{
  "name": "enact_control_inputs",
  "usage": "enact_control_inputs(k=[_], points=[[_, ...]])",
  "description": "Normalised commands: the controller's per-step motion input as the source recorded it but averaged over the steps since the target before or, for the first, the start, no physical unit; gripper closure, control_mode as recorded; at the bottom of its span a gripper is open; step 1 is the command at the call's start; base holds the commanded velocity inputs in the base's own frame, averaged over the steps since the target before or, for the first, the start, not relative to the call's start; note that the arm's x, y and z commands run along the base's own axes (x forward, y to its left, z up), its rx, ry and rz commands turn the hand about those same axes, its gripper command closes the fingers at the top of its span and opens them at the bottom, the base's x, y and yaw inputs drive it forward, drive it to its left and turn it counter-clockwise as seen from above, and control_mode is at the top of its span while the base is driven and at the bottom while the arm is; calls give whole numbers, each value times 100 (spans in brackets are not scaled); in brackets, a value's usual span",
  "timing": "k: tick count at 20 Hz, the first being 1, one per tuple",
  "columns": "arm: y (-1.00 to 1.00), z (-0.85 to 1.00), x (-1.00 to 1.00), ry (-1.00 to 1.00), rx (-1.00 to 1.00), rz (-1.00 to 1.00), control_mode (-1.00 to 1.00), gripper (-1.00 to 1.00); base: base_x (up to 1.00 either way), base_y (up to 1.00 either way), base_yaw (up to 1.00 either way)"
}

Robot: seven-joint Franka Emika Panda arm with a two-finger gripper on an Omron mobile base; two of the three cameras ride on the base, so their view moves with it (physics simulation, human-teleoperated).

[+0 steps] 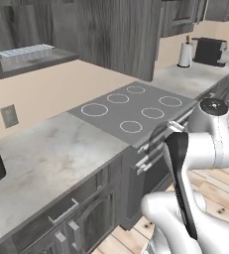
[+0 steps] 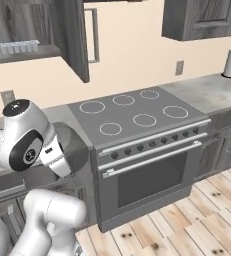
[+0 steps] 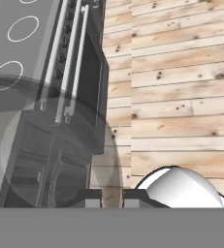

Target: Pick the candle and jar from the dining table and place them in the open cabinet. Close the cabinet after placing the objects.

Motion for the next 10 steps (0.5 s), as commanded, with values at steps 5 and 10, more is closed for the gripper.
enact_control_inputs(k=[5, 10], points=[[0, 0, 0, 0, 0, 0, 100, 100, 12, 38, 3], [0, 0, 0, 0, 0, 0, 100, 100, 18, 41, 5]])
